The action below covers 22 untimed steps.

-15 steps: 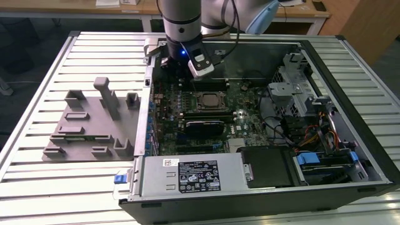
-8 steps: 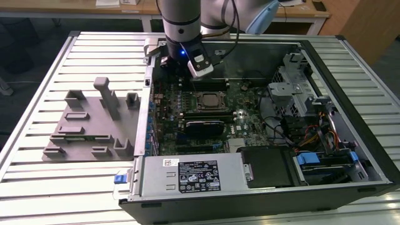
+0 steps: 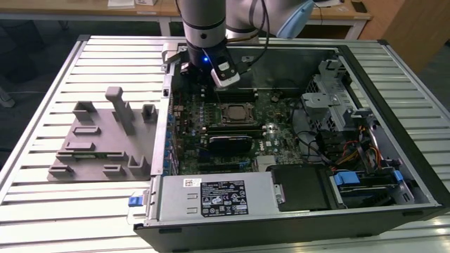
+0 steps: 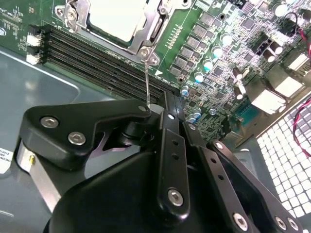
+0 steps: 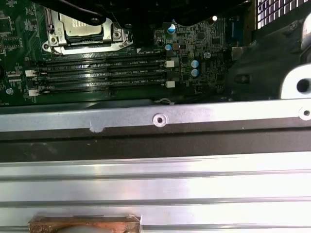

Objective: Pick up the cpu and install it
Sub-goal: 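Install the first cpu locking lever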

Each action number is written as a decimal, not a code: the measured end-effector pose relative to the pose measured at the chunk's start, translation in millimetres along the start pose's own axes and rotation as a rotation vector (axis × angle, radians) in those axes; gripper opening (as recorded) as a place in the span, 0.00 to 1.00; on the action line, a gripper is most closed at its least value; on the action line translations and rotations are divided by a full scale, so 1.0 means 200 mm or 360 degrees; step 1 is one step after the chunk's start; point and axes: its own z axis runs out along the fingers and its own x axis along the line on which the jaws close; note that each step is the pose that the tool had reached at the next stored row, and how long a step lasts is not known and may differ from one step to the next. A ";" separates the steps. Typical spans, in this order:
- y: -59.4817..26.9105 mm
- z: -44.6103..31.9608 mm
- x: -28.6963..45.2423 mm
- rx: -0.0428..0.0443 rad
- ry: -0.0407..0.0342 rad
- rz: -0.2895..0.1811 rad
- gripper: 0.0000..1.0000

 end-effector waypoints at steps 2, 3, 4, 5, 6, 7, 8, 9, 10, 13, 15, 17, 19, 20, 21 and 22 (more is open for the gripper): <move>-0.001 0.000 0.000 -0.0010 0.0001 0.0000 0.11; 0.000 0.000 0.000 -0.0014 0.0001 0.0001 0.11; 0.000 0.000 0.000 -0.0016 0.0001 0.0001 0.11; 0.000 0.000 0.000 -0.0017 0.0001 0.0001 0.11; 0.000 0.000 0.000 -0.0018 0.0001 0.0001 0.11; 0.000 0.000 0.000 -0.0018 0.0001 0.0001 0.11; 0.000 0.000 -0.002 -0.0019 0.0001 0.0001 0.11; 0.000 0.000 -0.006 -0.0019 0.0001 0.0001 0.11; 0.001 0.001 -0.014 -0.0019 0.0001 0.0001 0.11; 0.002 0.003 -0.042 -0.0019 0.0001 0.0001 0.11; 0.004 0.004 -0.065 -0.0019 0.0001 0.0001 0.11; 0.006 0.006 -0.091 -0.0019 0.0001 0.0001 0.11; 0.007 0.007 -0.115 -0.0018 0.0001 0.0001 0.11; 0.008 0.008 -0.125 -0.0018 0.0001 0.0001 0.11; 0.008 0.008 -0.131 -0.0018 0.0001 0.0001 0.11; 0.008 0.008 -0.133 -0.0018 0.0001 0.0001 0.11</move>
